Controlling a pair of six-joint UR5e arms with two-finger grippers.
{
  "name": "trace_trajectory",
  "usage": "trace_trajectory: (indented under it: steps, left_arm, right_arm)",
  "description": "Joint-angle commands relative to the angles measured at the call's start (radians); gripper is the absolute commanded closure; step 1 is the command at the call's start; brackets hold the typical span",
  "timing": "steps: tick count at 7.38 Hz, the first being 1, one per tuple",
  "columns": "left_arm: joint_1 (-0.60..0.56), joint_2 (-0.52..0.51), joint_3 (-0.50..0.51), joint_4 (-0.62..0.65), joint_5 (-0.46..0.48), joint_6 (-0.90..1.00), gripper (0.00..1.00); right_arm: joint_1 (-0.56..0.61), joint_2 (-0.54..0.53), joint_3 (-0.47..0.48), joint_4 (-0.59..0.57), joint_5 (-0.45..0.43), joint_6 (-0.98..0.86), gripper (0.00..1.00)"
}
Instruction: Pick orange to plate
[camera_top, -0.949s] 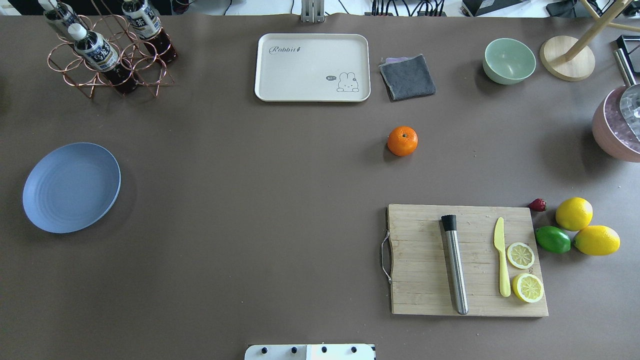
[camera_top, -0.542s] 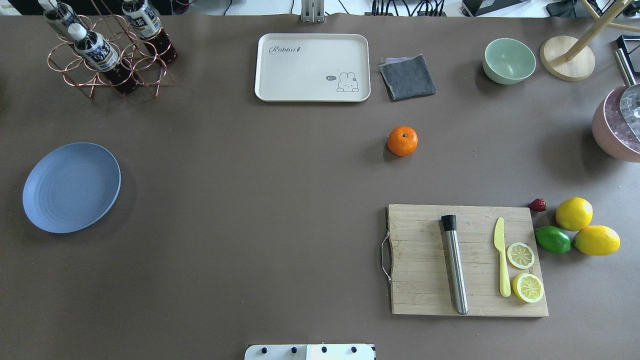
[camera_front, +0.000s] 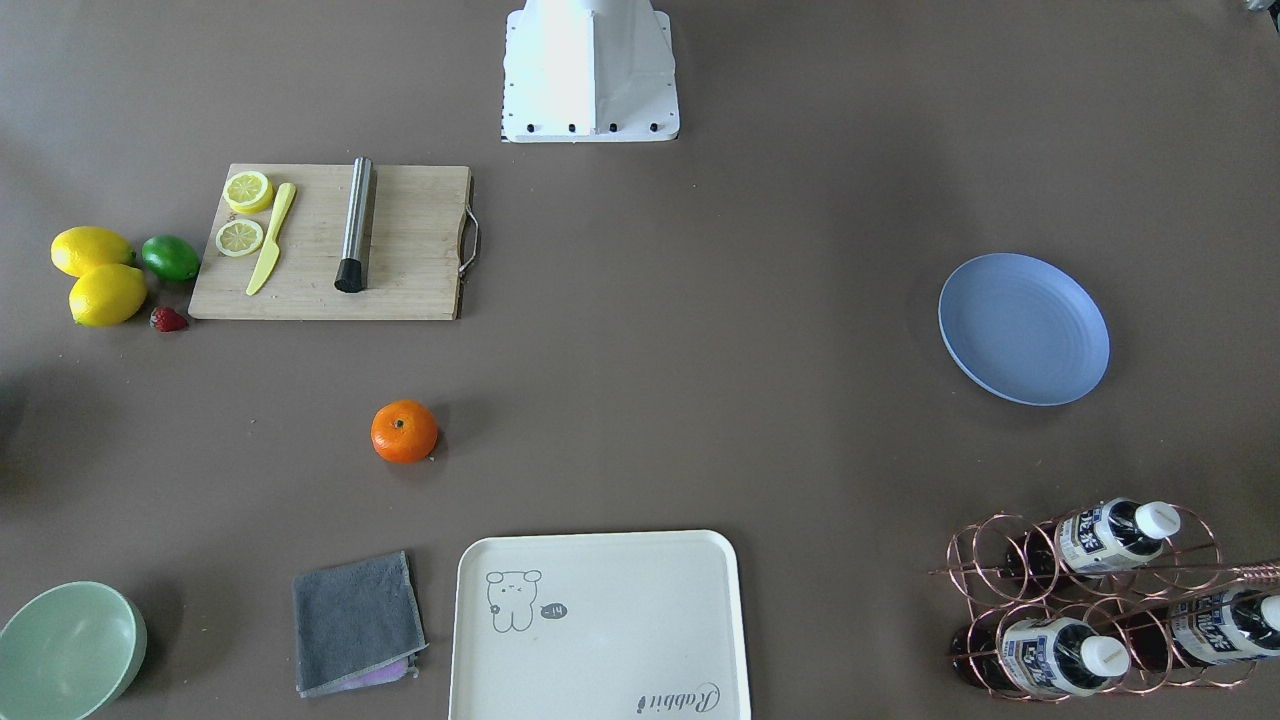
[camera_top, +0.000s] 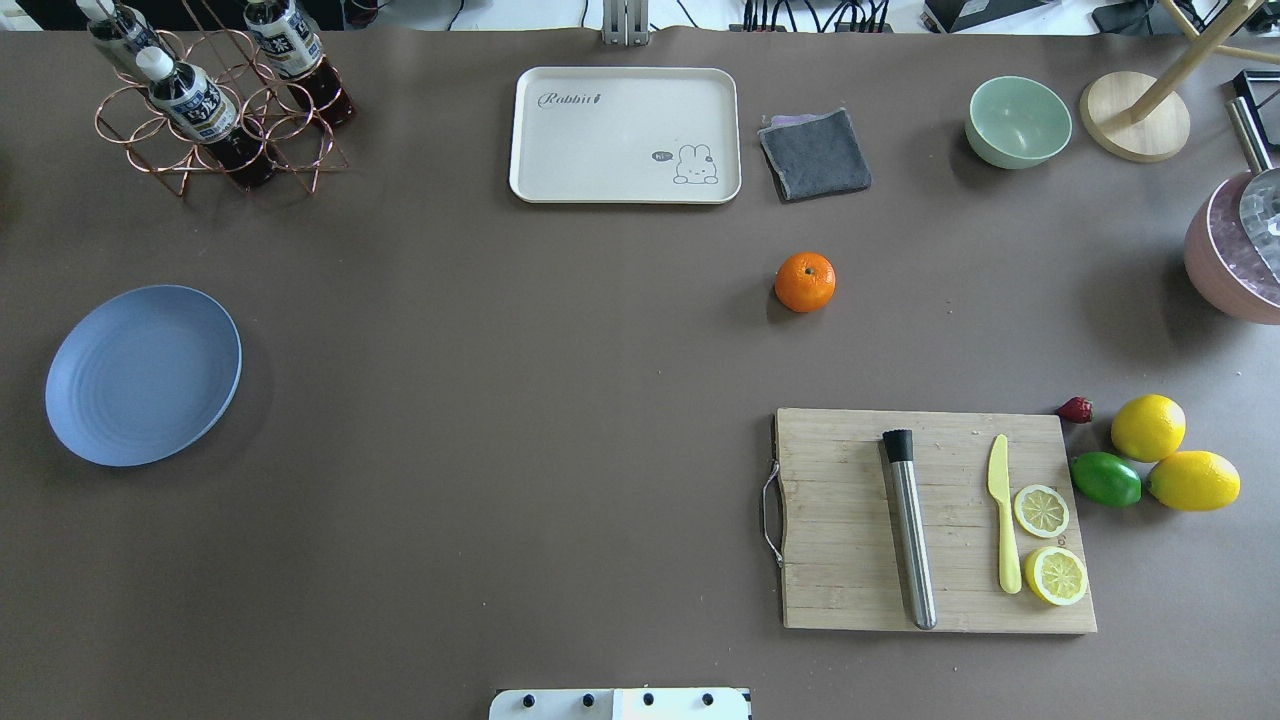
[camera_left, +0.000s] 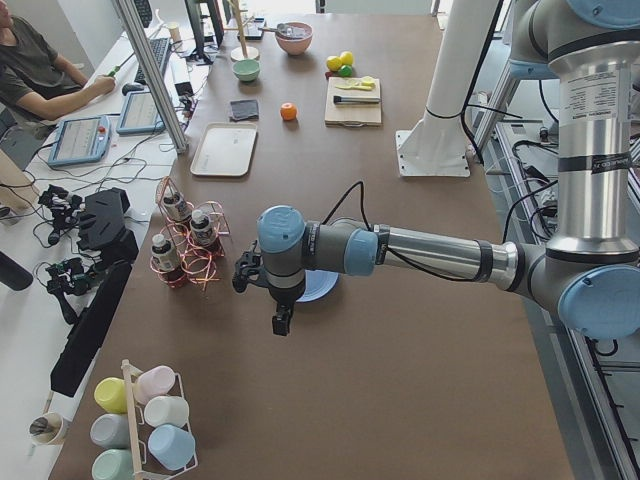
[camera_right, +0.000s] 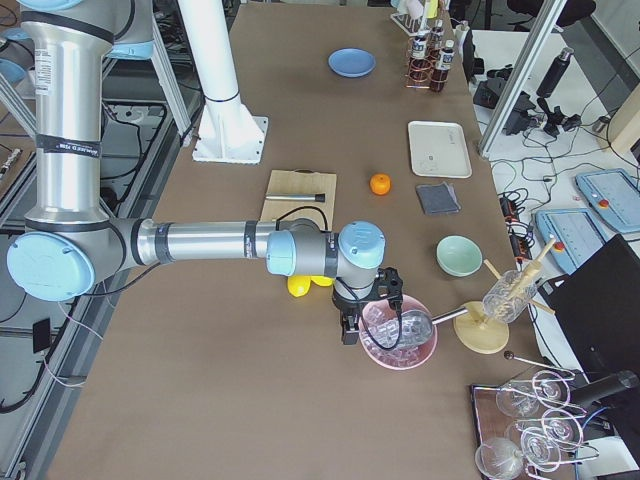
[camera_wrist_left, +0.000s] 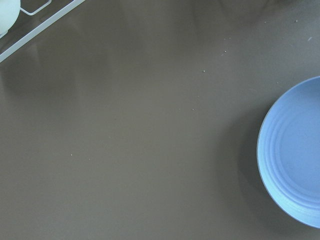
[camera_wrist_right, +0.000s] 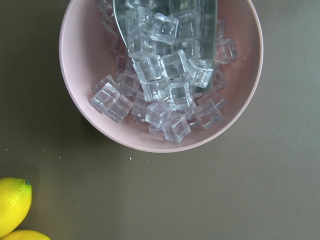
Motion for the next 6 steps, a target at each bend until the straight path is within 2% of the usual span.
trace_trajectory:
  steps: [1,4,5,6]
  left_arm:
    - [0.007,0.000,0.002,-0.001,0.002,0.001,0.02]
    - [0.031,-0.002,0.026,-0.010,-0.001,-0.004,0.02]
    - [0.037,-0.003,0.065,-0.087,-0.001,-0.071,0.03]
    - [0.121,-0.002,0.112,-0.243,0.002,-0.225,0.03]
  right_arm:
    - [-0.004,0.000,0.000,0.000,0.000,0.000,0.00]
    - [-0.010,-0.002,0.003,0.002,0.001,0.000,0.00]
    - [-0.024,0.001,0.005,0.002,0.001,0.000,0.00]
    - [-0.040,0.006,0.005,0.002,0.001,0.005,0.00]
